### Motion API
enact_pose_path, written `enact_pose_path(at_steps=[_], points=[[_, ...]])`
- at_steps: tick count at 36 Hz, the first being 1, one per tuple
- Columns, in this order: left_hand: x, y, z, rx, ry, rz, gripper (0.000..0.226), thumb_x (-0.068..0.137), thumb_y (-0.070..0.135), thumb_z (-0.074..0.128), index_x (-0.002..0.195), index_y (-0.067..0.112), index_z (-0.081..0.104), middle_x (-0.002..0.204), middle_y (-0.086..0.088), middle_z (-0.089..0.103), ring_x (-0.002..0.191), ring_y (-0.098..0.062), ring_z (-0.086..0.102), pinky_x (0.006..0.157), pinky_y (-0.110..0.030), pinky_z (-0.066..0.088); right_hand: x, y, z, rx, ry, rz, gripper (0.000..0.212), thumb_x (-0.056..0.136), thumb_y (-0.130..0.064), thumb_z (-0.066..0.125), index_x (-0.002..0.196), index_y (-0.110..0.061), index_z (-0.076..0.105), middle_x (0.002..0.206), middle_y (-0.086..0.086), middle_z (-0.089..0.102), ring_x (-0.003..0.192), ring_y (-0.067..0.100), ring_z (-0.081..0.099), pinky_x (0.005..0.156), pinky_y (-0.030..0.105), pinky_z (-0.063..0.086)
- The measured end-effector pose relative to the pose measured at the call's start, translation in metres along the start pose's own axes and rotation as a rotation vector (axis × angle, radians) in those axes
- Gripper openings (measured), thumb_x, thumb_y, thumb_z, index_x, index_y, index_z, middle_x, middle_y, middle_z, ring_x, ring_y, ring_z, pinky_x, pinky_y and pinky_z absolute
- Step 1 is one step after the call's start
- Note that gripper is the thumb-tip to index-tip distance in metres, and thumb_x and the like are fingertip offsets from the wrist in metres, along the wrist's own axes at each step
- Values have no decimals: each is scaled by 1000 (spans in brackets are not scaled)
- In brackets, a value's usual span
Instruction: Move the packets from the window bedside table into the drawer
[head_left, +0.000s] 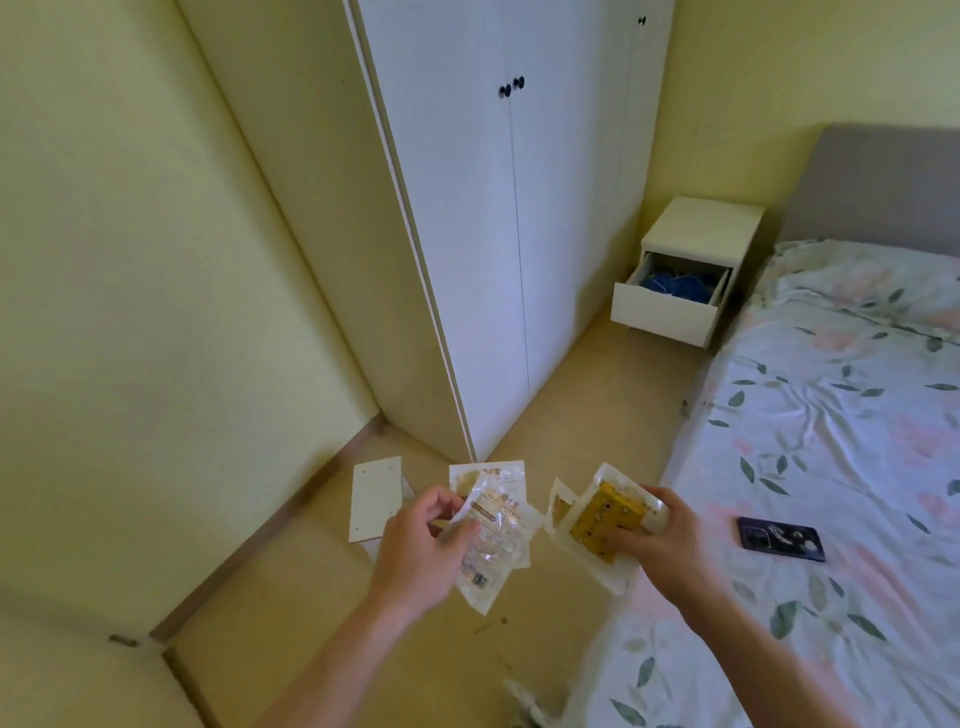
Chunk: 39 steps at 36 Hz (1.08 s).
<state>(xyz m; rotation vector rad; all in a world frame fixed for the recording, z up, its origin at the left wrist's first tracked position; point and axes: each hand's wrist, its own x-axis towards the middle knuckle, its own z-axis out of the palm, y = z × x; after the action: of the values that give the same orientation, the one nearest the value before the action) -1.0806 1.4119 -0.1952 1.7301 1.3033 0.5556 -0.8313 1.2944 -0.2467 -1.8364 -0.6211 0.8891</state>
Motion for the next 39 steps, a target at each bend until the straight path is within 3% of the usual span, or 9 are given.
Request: enact_pose_path(at_steps=[5, 10, 15, 20, 23, 26, 33, 36, 39], points=[[83, 14, -21, -15, -8, 4, 13, 89, 20, 73, 85, 23, 62, 90, 19, 74, 65, -6, 69, 57, -27, 53, 61, -37, 29, 10, 14, 5, 56, 68, -10, 90, 111, -34, 62, 94, -6, 74, 85, 11, 72, 71, 31, 59], [160, 29, -22, 8, -45, 65, 14, 89, 21, 74, 82, 23, 62, 89, 20, 74, 72, -6, 69, 56, -17, 49, 112, -65, 29, 12, 60, 11, 58, 69, -13, 91, 115, -32, 62, 98, -3, 75, 86, 12, 73, 73, 33, 61], [247, 39, -17, 37, -119, 93, 13, 90, 27, 73, 86, 22, 62, 91, 21, 73, 72, -6, 68, 55, -19, 51, 171, -86, 28, 13, 131, 24, 52, 72, -15, 89, 114, -28, 61, 99, -3, 73, 88, 14, 71, 71, 30, 59], [338, 44, -18, -9, -187, 112, 13, 91, 23, 73, 91, 16, 62, 93, 11, 75, 73, -13, 73, 63, -38, 60, 239, -111, 38, -8, 186, 40, 51, 69, -16, 91, 110, -28, 63, 94, -2, 74, 86, 15, 73, 76, 39, 62], [395, 56, -11, -12, -226, 114, 13, 90, 20, 73, 89, 15, 62, 92, 12, 76, 68, -12, 72, 59, -37, 58, 277, -133, 38, -7, 242, 44, 46, 69, -17, 92, 104, -29, 65, 89, -3, 76, 80, 11, 74, 73, 35, 62], [451, 70, 9, 15, -309, 155, 13, 89, 23, 75, 87, 20, 63, 90, 15, 75, 67, -13, 71, 65, -35, 58, 309, -152, 33, 23, 318, 46, 39, 71, -12, 90, 100, -25, 67, 83, -5, 76, 73, 6, 73, 67, 27, 58], [546, 128, 82, 83, -498, 256, 14, 87, 29, 77, 87, 25, 63, 88, 14, 74, 76, -10, 70, 71, -30, 57, 355, -160, -2, 129, 508, 126, 36, 75, -10, 87, 101, -26, 68, 84, -6, 77, 74, 5, 73, 64, 22, 57], [583, 154, 118, 106, -572, 303, 15, 87, 30, 76, 88, 24, 63, 90, 12, 74, 76, -9, 70, 63, -25, 56, 377, -155, -23, 172, 591, 186, 34, 74, -8, 87, 100, -24, 71, 86, -5, 78, 79, 13, 75, 72, 33, 61], [620, 178, 153, 125, -599, 338, 16, 87, 29, 77, 92, 22, 63, 93, 10, 73, 78, -6, 69, 56, -15, 51, 405, -151, -45, 226, 647, 228, 30, 76, -3, 85, 96, -22, 72, 83, -6, 78, 78, 14, 75, 68, 28, 58]])
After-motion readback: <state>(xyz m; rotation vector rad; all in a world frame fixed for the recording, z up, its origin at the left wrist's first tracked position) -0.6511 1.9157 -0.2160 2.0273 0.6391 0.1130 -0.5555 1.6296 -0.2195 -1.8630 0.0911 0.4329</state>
